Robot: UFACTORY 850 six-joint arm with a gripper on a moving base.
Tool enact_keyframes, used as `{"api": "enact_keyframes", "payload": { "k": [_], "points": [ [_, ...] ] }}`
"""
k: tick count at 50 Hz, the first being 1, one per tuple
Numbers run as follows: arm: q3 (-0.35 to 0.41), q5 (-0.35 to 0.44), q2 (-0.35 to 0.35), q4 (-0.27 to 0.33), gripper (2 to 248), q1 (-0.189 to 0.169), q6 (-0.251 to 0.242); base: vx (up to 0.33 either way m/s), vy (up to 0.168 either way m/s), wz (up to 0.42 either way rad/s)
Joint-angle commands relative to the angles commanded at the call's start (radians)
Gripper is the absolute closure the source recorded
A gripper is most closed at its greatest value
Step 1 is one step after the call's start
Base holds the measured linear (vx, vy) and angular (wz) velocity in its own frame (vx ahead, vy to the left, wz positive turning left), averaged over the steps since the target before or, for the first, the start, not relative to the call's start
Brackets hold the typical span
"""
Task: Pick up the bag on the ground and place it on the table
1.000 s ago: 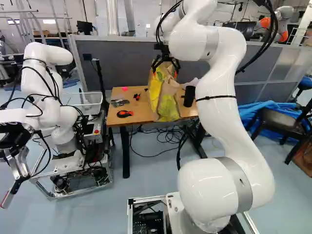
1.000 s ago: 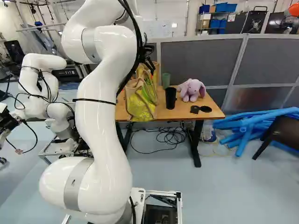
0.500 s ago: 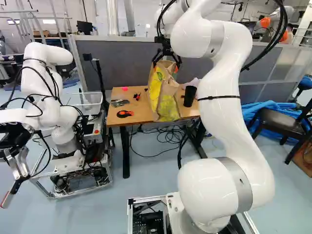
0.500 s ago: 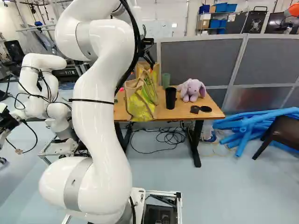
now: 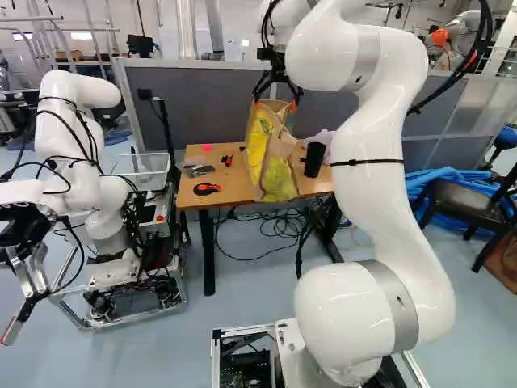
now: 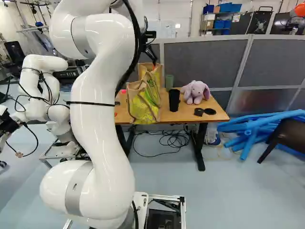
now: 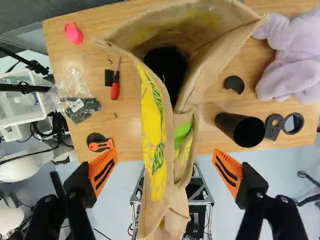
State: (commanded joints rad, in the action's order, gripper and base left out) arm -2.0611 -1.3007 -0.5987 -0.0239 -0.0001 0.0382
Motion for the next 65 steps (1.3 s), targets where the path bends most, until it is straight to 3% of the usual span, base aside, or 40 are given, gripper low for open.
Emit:
{"api": "enact_keyframes", "payload": {
  "k": [65],
  "points": [
    [-0.001, 0.0, 0.002, 0.0, 3, 0.0, 0.0, -0.027, -0.001, 0.004]
  ]
}}
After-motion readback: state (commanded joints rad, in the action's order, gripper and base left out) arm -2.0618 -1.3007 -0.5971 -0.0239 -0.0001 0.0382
